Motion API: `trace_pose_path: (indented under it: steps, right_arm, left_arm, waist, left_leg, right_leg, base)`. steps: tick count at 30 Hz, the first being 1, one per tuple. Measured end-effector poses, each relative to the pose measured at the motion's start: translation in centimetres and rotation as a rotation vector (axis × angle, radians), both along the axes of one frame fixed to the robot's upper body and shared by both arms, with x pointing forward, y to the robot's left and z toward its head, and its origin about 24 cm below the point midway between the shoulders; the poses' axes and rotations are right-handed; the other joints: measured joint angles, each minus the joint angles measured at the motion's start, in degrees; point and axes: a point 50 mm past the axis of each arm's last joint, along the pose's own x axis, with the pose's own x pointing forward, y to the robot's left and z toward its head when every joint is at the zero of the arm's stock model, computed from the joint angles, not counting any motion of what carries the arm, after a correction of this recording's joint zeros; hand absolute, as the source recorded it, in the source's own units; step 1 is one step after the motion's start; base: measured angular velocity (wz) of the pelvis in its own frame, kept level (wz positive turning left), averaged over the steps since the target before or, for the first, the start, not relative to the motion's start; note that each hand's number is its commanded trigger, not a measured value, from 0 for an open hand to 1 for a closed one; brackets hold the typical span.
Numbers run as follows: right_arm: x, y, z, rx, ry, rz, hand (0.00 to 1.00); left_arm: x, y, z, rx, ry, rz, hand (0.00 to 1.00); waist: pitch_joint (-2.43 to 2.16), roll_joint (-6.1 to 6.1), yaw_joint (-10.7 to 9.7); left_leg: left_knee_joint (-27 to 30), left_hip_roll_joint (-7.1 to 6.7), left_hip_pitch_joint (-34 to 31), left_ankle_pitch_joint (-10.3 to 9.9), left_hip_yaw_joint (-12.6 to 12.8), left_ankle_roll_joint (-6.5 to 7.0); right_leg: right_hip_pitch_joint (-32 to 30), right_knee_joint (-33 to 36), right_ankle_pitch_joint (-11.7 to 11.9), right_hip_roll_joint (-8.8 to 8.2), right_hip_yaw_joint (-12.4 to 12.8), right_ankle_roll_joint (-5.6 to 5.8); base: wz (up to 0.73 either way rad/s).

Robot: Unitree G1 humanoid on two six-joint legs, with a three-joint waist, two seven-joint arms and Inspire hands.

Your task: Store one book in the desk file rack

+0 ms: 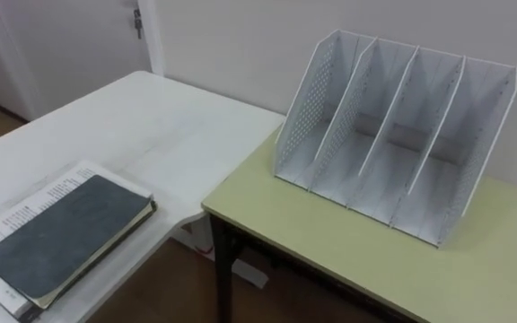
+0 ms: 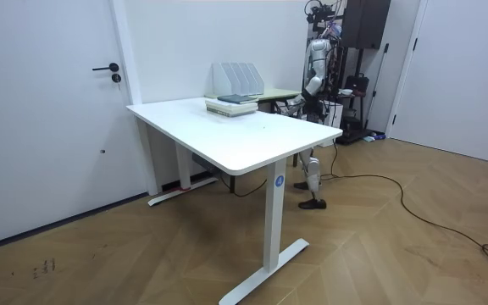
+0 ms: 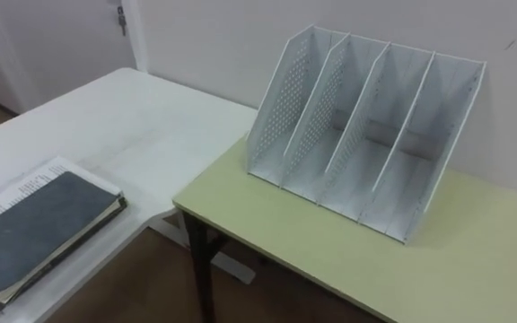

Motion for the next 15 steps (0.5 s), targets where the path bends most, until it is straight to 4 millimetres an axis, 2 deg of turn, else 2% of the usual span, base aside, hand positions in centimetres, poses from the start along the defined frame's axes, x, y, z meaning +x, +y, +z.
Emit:
trace_pose_path:
  steps: [3, 7, 10, 15]
  right_arm:
    - [0.3, 0.0, 0.0, 0.003, -0.010, 0.005, 0.00]
    - [0.3, 0.0, 0.0, 0.008, -0.012, -0.018, 0.00]
    - [-0.1, -0.2, 0.0, 0.002, 0.005, -0.029, 0.00]
    - [-0.6, -0.2, -0.1, 0.000, 0.028, -0.035, 0.00]
  left_arm:
    - [1.1, -1.1, 1.7, -0.003, -0.096, -0.077, 0.00]
    - [2.3, -2.0, 4.1, 0.038, -0.233, -0.177, 0.00]
    - [3.2, -2.4, 5.9, 0.084, -0.365, -0.215, 0.00]
    - [4.1, -3.1, 8.9, 0.098, -0.573, -0.221, 0.00]
  waist:
    - [0.00, -0.14, -0.89]
    - [-0.23, 0.61, -1.31]
    - [-0.60, 1.27, -1.21]
    - [-0.65, 1.86, -1.07]
  left_leg:
    - [-0.04, 0.00, -0.18, 0.00, 0.14, 0.00]
    - [-0.12, 0.00, -0.17, 0.00, 0.07, 0.00]
    - [0.07, 0.01, -0.09, 0.00, 0.01, 0.00]
    - [0.06, 0.05, 0.21, 0.00, -0.02, 0.00]
  right_leg:
    - [-0.12, -0.24, 0.00, 0.02, 0.19, 0.01]
    - [-0.10, -0.30, 0.02, 0.03, 0.07, 0.02]
    - [-0.09, -0.31, 0.02, 0.00, -0.06, 0.01]
    - [0.18, -0.32, 0.03, 0.03, -0.01, 0.01]
  base:
    - [0.00]
    - [0.01]
    - [0.00]
    - [0.00]
